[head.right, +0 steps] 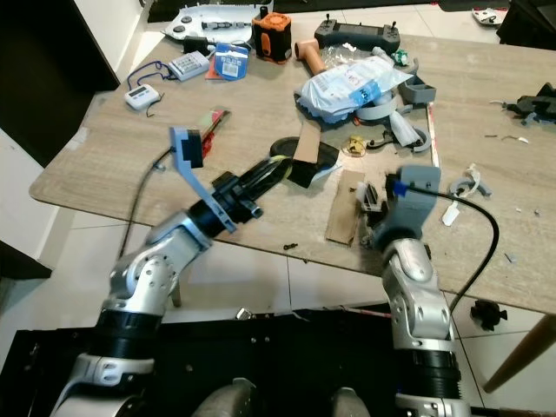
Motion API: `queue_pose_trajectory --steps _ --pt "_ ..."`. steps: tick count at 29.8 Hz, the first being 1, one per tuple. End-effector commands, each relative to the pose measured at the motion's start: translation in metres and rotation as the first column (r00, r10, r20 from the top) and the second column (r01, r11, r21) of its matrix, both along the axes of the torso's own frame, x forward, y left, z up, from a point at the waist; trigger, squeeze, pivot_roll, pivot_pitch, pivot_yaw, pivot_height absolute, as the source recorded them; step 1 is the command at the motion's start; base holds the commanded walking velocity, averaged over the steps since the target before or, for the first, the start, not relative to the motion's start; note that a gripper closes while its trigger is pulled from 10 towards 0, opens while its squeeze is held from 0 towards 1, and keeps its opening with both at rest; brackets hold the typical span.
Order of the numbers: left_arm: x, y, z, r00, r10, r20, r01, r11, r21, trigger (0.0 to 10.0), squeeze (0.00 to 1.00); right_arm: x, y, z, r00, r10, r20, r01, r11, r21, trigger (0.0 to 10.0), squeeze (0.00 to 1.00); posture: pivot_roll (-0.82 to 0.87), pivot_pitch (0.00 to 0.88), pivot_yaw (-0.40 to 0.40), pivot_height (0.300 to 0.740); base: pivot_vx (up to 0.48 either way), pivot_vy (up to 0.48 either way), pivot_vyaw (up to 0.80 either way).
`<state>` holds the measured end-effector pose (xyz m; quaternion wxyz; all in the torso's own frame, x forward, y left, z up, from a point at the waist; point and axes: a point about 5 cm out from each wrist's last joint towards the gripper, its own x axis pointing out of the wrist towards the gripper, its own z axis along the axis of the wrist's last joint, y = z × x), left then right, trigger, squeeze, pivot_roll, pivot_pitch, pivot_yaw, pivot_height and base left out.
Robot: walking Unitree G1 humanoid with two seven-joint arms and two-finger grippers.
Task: Picking trash to rubbish bin
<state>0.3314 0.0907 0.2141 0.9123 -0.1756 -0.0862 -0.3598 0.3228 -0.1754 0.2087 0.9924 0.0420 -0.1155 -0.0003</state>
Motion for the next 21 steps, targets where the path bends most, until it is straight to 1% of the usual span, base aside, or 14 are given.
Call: queue_pose_trajectory --steps 1,2,3,5,6,7,8,9,11,17,21 --pt "0.002 0.019 -0.013 0.974 0.222 -0.034 -0.218 0.97 0.104 9.4 0.0 -0.004 0.006 0.004 1.0 -0.004 0.03 0.005 1.0 -0.024 10.0 0.0 0.06 0.198 0.07 0.74 0.0 0.0 0.0" --pt "0.002 0.019 -0.013 0.974 0.222 -0.034 -0.218 0.97 0.104 9.4 0.0 -0.004 0.006 0.004 1.0 -0.004 0.03 0.005 1.0 -0.024 10.0 0.0 0.06 0.198 0.07 0.74 0.0 0.0 0.0" --pt "-0.001 0.029 -0.015 0.947 0.318 -0.049 -0.311 0.944 0.114 10.0 0.0 -0.008 0.009 0.008 0.998 -0.01 0.064 0.013 0.999 -0.048 10.0 0.0 0.06 0.193 0.052 0.74 0.0 0.0 0.0" --pt "-0.006 0.035 -0.014 0.92 0.39 -0.047 -0.383 0.917 0.109 10.0 0.0 -0.011 0.01 0.011 0.994 -0.026 0.103 0.032 0.998 -0.055 10.0 0.0 0.06 0.193 0.044 0.74 0.0 0.0 0.0" --pt "-0.008 0.037 -0.014 0.911 0.409 -0.043 -0.403 0.909 0.107 10.0 0.0 -0.012 0.01 0.012 0.993 -0.029 0.111 0.036 0.998 -0.055 10.0 0.0 0.06 0.193 0.044 0.74 0.0 0.0 0.0" --pt "-0.009 0.038 -0.013 0.906 0.421 -0.041 -0.415 0.904 0.106 10.0 0.0 -0.013 0.01 0.012 0.993 -0.031 0.115 0.037 0.998 -0.055 10.0 0.0 0.06 0.193 0.044 0.74 0.0 0.0 0.0" --pt "-0.011 0.039 -0.014 0.9 0.434 -0.029 -0.428 0.895 0.129 10.0 0.0 -0.013 0.012 0.012 0.992 -0.028 0.121 0.036 0.997 -0.068 10.0 0.0 0.06 0.188 0.027 0.74 0.0 0.0 0.0" --pt "-0.013 0.039 -0.015 0.895 0.445 -0.019 -0.437 0.886 0.155 10.0 0.0 -0.014 0.013 0.012 0.992 -0.024 0.123 0.035 0.996 -0.082 10.0 0.0 0.06 0.188 0.027 0.74 0.0 0.0 0.0" --pt "-0.016 0.038 -0.016 0.891 0.454 -0.003 -0.446 0.877 0.179 10.0 0.0 -0.015 0.015 0.011 0.992 -0.019 0.123 0.032 0.994 -0.1 10.0 0.0 0.06 0.186 0.022 0.74 0.0 0.0 0.0" --pt "-0.018 0.035 -0.016 0.879 0.477 -0.021 -0.467 0.868 0.17 10.0 0.0 -0.015 0.015 0.012 0.992 -0.027 0.124 0.04 0.994 -0.102 10.0 0.0 0.06 0.176 0.013 0.74 0.0 0.0 0.0" --pt "-0.018 0.031 -0.016 0.876 0.483 0.013 -0.475 0.855 0.209 10.0 0.0 -0.017 0.013 0.008 0.991 -0.041 0.126 0.058 0.989 -0.133 10.0 0.0 0.05 0.155 0.009 0.74 0.0 0.0 0.0"
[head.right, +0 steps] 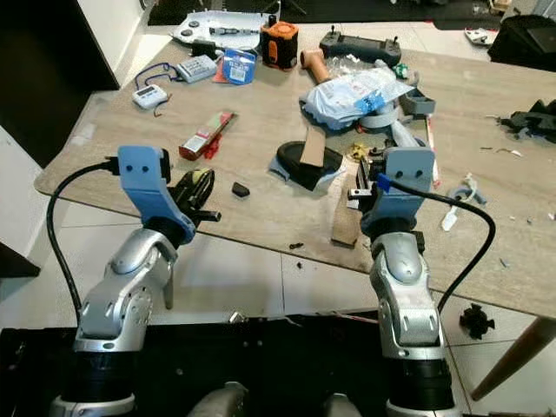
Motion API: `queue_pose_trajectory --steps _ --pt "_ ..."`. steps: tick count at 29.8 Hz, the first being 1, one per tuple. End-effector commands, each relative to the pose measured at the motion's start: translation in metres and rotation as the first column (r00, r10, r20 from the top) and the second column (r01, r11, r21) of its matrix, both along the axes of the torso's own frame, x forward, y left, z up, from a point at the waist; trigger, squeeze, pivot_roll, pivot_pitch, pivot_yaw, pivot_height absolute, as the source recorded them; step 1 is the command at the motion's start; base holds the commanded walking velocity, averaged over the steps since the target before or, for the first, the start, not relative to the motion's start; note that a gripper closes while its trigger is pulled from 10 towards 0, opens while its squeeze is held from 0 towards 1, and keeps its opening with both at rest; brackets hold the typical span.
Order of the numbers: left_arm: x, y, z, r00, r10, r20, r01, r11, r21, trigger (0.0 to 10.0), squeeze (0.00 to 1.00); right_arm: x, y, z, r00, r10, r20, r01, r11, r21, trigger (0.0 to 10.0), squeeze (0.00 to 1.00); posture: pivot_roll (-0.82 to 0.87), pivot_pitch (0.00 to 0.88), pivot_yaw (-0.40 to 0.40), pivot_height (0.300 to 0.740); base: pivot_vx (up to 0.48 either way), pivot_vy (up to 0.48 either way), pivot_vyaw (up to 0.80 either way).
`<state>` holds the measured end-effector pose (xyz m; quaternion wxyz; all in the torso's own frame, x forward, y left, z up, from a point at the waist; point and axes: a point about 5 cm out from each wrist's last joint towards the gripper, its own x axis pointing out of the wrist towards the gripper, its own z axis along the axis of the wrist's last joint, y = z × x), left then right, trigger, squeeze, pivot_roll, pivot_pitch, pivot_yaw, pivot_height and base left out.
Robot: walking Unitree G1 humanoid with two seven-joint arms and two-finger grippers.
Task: Picking trash to rubbish bin
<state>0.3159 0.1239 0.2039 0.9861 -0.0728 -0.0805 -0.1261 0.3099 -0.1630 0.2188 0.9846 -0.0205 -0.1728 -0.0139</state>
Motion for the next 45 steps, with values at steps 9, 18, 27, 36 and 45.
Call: queue_pose_trajectory --steps 9,18,27,36,45 --pt "-0.002 -0.009 -0.007 1.0 -0.015 -0.015 0.015 0.999 0.035 10.0 0.0 -0.008 -0.005 -0.014 0.999 -0.031 -0.021 0.03 0.999 -0.044 10.0 0.0 0.04 0.131 0.012 0.74 0.0 0.0 0.0" --pt "-0.004 -0.011 -0.009 1.0 -0.014 -0.019 0.015 0.999 0.049 10.0 0.0 -0.009 -0.008 -0.023 0.997 -0.039 -0.06 0.036 0.998 -0.048 10.0 0.0 0.04 0.119 0.007 0.74 0.0 0.0 0.0" --pt "-0.004 -0.013 -0.008 1.0 -0.01 -0.013 0.01 0.999 0.047 10.0 0.0 -0.007 -0.01 -0.026 0.996 -0.045 -0.081 0.041 0.998 -0.04 10.0 0.0 0.04 0.116 0.006 0.74 0.0 0.0 0.0" --pt "-0.003 -0.016 -0.007 1.0 -0.014 -0.011 0.014 0.998 0.053 10.0 0.0 -0.007 -0.006 -0.03 0.995 -0.017 -0.097 0.014 0.999 -0.031 10.0 0.0 0.04 0.124 0.008 0.74 0.0 0.0 -0.79" --pt "-0.003 -0.017 -0.009 1.0 -0.017 -0.018 0.018 0.998 0.067 10.0 0.0 -0.007 -0.005 -0.032 0.993 0.004 -0.114 -0.005 1.0 -0.011 10.0 0.0 0.04 0.138 0.011 0.74 0.0 0.0 -0.8"
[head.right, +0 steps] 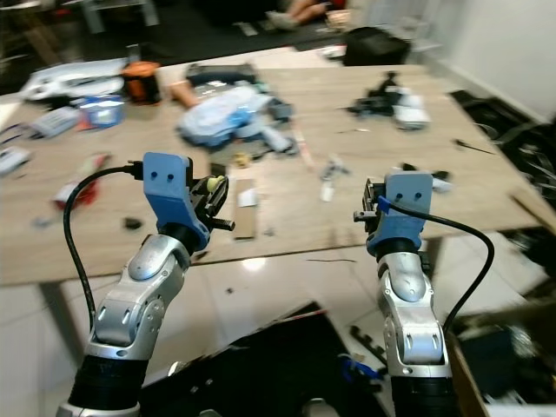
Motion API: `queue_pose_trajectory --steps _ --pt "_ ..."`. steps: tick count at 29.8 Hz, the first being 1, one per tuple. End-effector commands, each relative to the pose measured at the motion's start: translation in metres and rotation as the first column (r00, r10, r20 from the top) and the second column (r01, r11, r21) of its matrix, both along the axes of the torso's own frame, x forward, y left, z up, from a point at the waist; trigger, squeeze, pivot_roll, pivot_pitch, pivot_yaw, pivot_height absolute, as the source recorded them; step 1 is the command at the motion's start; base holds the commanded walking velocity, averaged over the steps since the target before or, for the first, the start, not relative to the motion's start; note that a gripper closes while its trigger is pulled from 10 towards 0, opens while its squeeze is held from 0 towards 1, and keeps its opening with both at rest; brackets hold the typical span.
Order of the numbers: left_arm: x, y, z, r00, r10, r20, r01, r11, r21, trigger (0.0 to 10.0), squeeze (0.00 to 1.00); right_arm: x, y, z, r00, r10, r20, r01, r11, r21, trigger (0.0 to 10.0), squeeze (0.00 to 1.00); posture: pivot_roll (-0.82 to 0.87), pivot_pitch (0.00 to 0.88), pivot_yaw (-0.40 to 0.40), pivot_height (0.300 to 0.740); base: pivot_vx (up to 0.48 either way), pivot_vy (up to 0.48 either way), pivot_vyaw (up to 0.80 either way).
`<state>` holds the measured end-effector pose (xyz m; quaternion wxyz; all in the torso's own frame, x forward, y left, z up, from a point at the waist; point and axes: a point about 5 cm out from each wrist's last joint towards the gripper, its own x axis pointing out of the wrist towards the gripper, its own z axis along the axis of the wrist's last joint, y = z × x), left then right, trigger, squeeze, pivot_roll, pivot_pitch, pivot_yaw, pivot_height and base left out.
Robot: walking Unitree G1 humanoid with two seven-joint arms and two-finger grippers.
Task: Picking trash to rubbish bin
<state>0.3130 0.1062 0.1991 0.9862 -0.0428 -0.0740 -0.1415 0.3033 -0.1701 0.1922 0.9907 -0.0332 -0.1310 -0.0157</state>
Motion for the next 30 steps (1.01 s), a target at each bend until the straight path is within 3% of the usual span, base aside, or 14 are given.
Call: queue_pose_trajectory --steps 1,30 --pt "-0.0002 0.0009 -0.0046 1.0 0.008 -0.015 -0.008 1.0 0.005 10.0 0.0 -0.0001 0.0024 -0.0053 0.999 0.015 -0.032 -0.014 1.0 0.016 10.0 0.0 0.04 0.138 0.011 0.74 0.0 0.0 -0.8" --pt "-0.0049 0.0003 -0.0109 0.999 -0.021 -0.032 0.022 0.999 0.03 10.0 0.0 -0.0006 0.0039 -0.0102 0.993 0.04 -0.107 -0.036 0.999 0.04 10.0 0.0 0.03 0.172 0.001 0.74 0.0 0.0 -0.8"
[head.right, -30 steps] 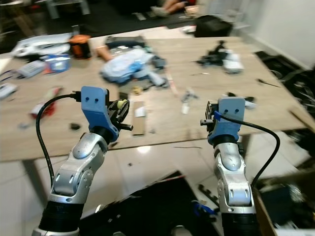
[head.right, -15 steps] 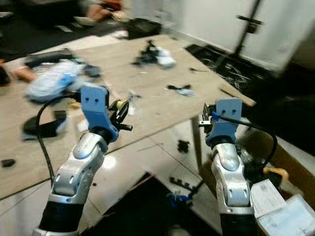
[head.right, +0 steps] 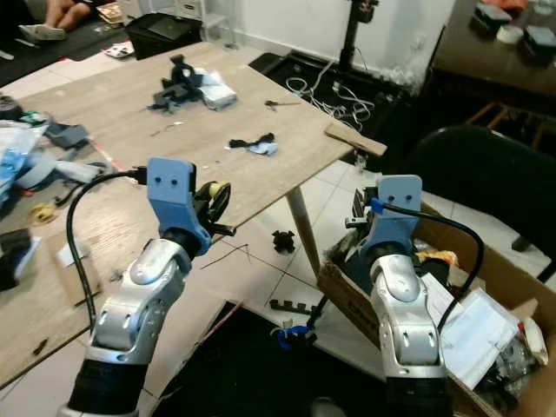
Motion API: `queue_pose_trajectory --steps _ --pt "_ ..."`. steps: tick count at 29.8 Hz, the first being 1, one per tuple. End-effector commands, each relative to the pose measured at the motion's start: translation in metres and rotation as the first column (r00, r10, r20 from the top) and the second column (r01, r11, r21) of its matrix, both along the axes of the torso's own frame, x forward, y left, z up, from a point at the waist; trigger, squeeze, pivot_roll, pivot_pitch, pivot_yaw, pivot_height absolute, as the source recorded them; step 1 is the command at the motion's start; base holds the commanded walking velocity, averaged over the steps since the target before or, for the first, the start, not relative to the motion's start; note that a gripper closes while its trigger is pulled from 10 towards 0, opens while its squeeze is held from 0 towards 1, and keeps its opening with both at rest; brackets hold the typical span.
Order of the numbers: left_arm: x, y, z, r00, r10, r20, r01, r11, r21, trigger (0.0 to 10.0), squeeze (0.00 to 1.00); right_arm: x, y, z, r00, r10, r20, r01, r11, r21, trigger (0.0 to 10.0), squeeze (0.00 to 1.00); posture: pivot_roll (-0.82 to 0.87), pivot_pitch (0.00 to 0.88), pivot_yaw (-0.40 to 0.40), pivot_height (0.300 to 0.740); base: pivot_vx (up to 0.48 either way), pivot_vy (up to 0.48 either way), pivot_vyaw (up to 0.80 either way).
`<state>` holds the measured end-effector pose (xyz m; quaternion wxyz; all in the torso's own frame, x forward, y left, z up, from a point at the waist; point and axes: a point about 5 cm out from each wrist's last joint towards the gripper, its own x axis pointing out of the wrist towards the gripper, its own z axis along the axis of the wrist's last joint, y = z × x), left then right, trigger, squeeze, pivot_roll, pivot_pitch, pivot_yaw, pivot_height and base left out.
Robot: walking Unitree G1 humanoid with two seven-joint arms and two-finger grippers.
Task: Picking trash to rubbish bin
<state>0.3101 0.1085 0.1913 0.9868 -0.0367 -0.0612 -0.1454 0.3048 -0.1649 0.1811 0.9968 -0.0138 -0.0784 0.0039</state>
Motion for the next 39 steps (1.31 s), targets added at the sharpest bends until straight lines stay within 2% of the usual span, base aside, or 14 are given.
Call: queue_pose_trajectory --steps 1,27,39 --pt "-0.002 -0.0019 -0.0034 1.0 -0.014 -0.009 0.014 1.0 0.015 10.0 0.0 -0.0021 -0.0013 0.0007 1.0 -0.003 -0.003 0.003 1.0 0.003 10.0 0.0 0.03 0.172 0.001 0.74 0.0 0.0 -0.8" --pt "-0.0017 -0.0021 -0.0028 1.0 -0.014 -0.012 0.014 1.0 0.007 10.0 0.0 -0.0029 -0.0001 -0.0024 1.0 0.005 -0.031 -0.005 1.0 0.014 10.0 0.0 0.02 0.17 -0.002 0.74 0.0 0.0 -0.8" --pt "-0.0001 -0.0012 -0.0088 0.997 -0.01 -0.082 0.011 1.0 0.013 10.0 0.0 -0.0017 0.0047 -0.0076 0.998 0.039 -0.057 -0.037 0.999 0.031 10.0 0.0 0.03 0.149 0.002 0.74 0.0 0.0 0.0"
